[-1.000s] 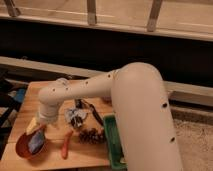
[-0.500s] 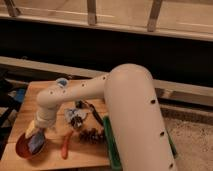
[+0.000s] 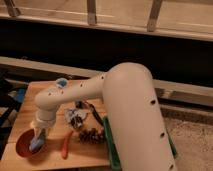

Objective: Wipe purple bowl with sponge

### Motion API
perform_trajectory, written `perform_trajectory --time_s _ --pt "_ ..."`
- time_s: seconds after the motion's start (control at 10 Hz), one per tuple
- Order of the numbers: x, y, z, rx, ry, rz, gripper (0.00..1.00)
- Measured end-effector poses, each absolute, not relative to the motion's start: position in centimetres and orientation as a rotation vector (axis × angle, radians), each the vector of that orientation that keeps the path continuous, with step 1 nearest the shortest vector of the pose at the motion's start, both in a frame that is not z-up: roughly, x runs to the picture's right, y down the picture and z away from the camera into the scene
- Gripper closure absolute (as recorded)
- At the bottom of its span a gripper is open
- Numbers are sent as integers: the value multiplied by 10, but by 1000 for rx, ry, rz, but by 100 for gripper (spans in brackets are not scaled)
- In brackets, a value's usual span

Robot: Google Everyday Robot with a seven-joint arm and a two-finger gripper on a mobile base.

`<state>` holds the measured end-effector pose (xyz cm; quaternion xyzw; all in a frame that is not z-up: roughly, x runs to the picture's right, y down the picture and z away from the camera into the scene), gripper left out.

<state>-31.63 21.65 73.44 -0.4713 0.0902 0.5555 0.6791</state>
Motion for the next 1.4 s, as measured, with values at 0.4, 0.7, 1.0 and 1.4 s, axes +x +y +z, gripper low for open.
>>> perform_trajectory --time_s 0.4,0.7,1.0,1.4 --pt "-305 193 721 -984 194 1258 100" --pt "-291 168 712 -939 164 1273 100" --pt "-246 146 713 -930 118 1354 100" --pt "-145 96 703 -927 -56 1557 100"
